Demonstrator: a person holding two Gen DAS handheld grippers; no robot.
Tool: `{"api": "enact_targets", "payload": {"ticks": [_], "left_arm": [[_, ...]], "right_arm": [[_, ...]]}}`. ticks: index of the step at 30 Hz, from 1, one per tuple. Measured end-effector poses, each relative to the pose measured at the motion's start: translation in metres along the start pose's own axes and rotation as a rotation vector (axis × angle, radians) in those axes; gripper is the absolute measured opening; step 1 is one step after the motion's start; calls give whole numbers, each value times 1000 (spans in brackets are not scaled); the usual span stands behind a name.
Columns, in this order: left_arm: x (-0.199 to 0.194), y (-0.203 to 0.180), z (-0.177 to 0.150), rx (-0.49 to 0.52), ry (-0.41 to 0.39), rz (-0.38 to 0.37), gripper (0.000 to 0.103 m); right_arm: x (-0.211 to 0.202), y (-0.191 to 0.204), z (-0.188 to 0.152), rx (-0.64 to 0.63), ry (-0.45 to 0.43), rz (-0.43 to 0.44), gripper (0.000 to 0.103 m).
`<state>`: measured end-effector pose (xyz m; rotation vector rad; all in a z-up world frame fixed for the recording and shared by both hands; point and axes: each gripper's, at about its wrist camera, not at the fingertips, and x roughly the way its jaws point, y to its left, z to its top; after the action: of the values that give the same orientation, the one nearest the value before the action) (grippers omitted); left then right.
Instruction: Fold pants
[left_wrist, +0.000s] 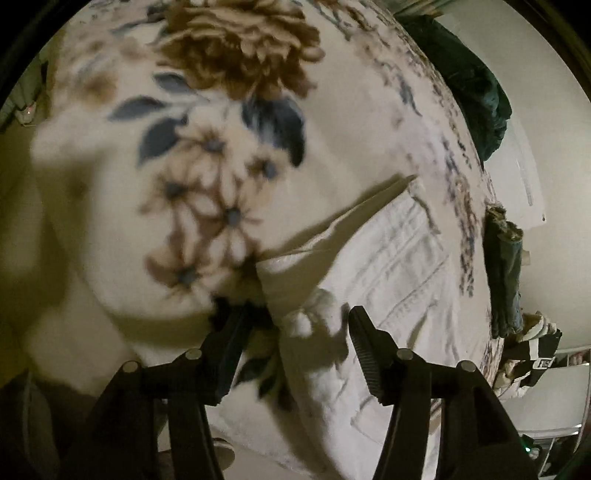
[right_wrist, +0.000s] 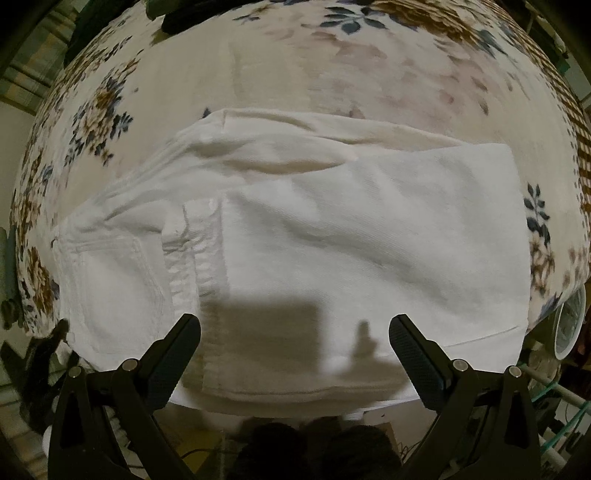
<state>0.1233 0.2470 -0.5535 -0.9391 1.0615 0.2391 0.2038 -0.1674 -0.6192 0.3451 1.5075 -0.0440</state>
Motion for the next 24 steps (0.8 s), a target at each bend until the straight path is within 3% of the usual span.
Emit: {"api": "enact_targets", "payload": {"ticks": [9, 11, 14, 19, 24], "left_arm": [[14, -9, 6, 48, -104, -81, 52], [12, -11, 6, 45, -118, -75, 34], [-1, -17, 0, 52, -161, -83, 19], [-46, -61, -17, 157, -247, -123, 14], [-98, -130, -49, 313, -277, -220, 13]], "right_arm": [[5, 4, 3, 12, 2, 9, 103], [5, 2, 3, 15, 0, 8, 103], [5, -3, 4, 28, -1, 17, 103], [4, -20, 3, 59, 0, 37, 103], [-10, -53, 0, 119, -20, 67, 103]]}}
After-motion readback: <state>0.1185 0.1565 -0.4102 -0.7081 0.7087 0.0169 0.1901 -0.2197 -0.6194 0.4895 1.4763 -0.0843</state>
